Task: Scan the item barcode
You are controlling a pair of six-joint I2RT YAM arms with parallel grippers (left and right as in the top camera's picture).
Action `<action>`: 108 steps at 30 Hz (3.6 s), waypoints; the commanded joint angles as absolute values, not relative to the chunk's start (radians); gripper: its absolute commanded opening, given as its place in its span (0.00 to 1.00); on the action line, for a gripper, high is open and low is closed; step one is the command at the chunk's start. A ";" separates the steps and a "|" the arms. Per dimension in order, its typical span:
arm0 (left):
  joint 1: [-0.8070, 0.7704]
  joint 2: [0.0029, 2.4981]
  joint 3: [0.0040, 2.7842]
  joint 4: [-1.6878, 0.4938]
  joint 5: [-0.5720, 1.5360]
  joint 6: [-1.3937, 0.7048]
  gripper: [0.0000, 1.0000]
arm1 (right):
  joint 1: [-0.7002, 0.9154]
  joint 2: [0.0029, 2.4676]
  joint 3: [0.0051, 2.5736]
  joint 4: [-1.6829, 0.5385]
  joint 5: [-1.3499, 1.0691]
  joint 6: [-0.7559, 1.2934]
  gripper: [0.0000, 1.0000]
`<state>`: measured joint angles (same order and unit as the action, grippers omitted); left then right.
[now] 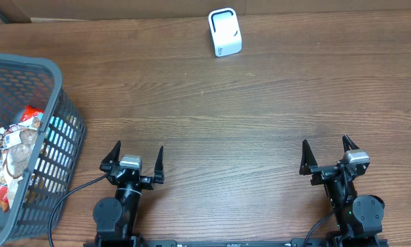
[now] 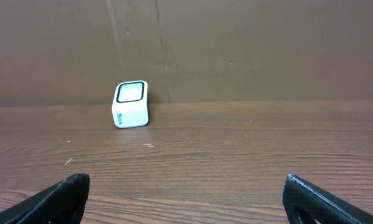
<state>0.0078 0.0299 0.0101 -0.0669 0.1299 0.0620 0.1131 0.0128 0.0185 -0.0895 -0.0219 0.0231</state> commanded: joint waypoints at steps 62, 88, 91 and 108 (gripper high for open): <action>0.003 0.020 0.005 -0.067 0.122 0.064 0.99 | 0.118 0.003 0.008 -0.084 -0.019 0.026 1.00; 0.003 0.020 0.005 -0.067 0.123 0.064 1.00 | 0.118 0.003 0.008 -0.084 -0.019 0.026 1.00; 0.003 0.020 0.005 -0.067 0.122 0.064 1.00 | 0.118 0.003 0.008 -0.084 -0.019 0.026 1.00; 0.003 0.023 0.005 -0.067 0.126 -0.025 1.00 | 0.118 0.003 0.008 -0.084 -0.019 0.026 1.00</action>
<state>0.0078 0.0299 0.0101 -0.0669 0.1299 0.0357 0.1127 0.0128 0.0185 -0.0891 -0.0219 0.0227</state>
